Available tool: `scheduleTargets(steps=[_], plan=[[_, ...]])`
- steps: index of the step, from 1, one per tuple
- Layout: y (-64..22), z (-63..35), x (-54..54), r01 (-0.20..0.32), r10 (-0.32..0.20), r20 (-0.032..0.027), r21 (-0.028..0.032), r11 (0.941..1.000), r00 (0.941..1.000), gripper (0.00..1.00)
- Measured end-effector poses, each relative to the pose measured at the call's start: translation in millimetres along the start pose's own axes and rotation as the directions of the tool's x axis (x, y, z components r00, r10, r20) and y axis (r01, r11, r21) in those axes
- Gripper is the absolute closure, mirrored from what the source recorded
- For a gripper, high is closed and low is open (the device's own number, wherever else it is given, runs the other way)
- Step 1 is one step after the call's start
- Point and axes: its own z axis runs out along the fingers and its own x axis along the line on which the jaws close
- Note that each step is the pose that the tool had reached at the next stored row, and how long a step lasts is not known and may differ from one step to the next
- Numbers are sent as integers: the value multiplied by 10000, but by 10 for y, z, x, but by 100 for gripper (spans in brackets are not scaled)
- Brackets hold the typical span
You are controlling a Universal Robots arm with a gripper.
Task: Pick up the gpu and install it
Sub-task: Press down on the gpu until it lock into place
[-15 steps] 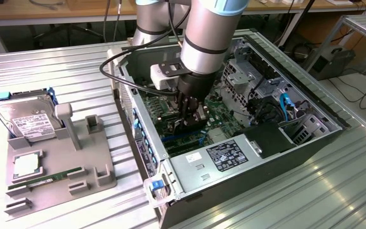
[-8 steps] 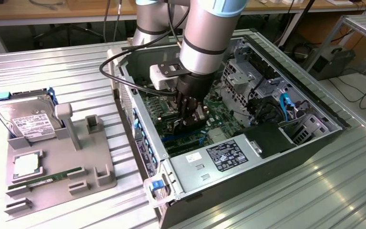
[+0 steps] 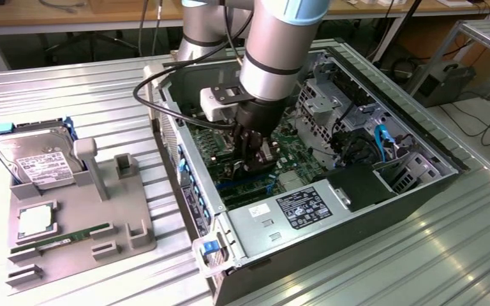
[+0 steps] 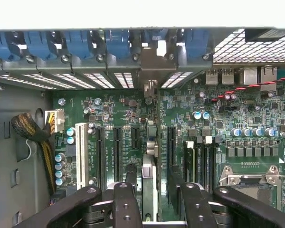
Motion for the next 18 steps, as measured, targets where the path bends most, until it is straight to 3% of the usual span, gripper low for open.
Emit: scheduleTargets(steps=[8,10,11,13,15,18], plan=[[18,-363,-4,4,-4,1,0,10000,10000,60],[20,-370,-23,1,-1,2,0,10000,10000,68],[20,-368,-37,2,-2,0,0,10000,10000,80],[24,-342,-58,2,-2,-3,0,10000,10000,80],[33,-303,-72,2,-2,-10,1,10000,10000,89],[49,-248,-73,1,-1,-24,0,10000,10000,89]])
